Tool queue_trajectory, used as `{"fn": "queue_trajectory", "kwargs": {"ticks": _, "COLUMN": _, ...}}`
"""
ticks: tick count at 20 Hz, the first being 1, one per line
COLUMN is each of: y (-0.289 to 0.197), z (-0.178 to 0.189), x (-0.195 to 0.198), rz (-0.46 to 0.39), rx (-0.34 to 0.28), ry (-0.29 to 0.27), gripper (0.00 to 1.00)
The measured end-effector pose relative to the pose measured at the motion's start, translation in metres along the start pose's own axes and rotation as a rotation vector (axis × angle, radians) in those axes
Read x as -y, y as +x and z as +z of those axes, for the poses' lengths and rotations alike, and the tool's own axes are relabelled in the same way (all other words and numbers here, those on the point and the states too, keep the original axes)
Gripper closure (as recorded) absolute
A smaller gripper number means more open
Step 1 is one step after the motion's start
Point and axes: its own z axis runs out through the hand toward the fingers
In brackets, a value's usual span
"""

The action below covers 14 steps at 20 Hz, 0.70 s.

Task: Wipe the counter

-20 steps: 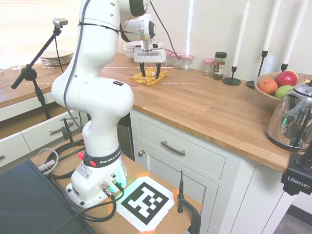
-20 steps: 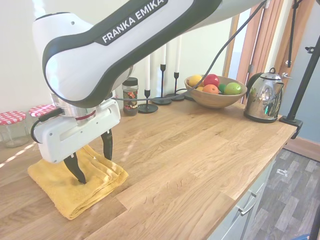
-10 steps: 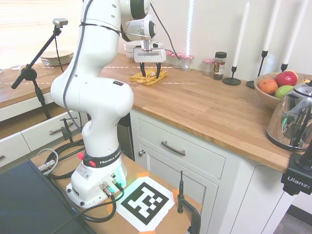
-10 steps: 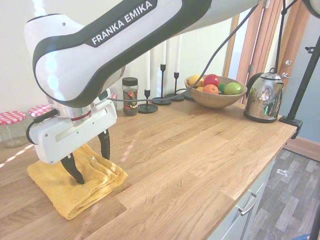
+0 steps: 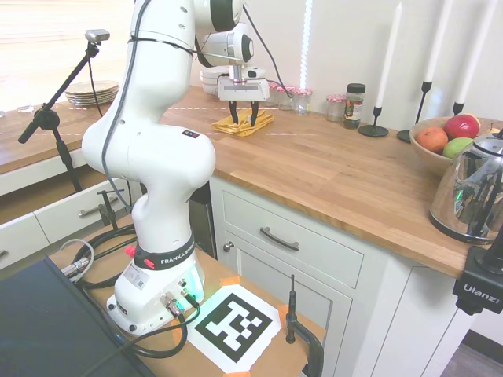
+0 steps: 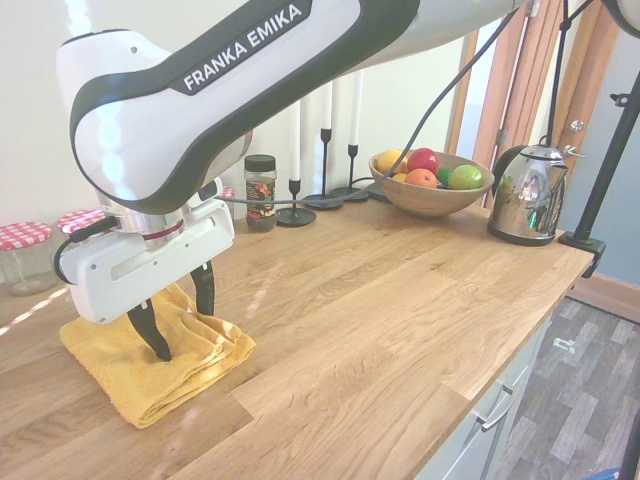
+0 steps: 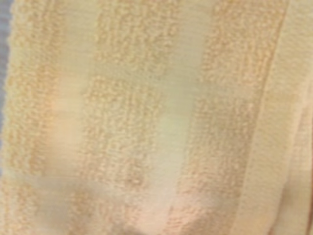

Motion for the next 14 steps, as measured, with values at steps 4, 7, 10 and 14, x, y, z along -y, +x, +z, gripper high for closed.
{"fn": "queue_trajectory", "kwargs": {"ticks": 4, "y": 0.008, "z": 0.001, "x": -0.004, "rz": 0.013, "rx": -0.004, "ry": 0.003, "gripper": 1.00}}
{"fn": "queue_trajectory", "kwargs": {"ticks": 7, "y": 0.011, "z": 0.002, "x": -0.006, "rz": 0.019, "rx": -0.006, "ry": 0.003, "gripper": 1.00}}
{"fn": "queue_trajectory", "kwargs": {"ticks": 10, "y": 0.013, "z": 0.002, "x": -0.007, "rz": 0.022, "rx": -0.008, "ry": 0.003, "gripper": 1.00}}
{"fn": "queue_trajectory", "kwargs": {"ticks": 14, "y": 0.015, "z": 0.002, "x": -0.008, "rz": 0.026, "rx": -0.009, "ry": 0.002, "gripper": 1.00}}
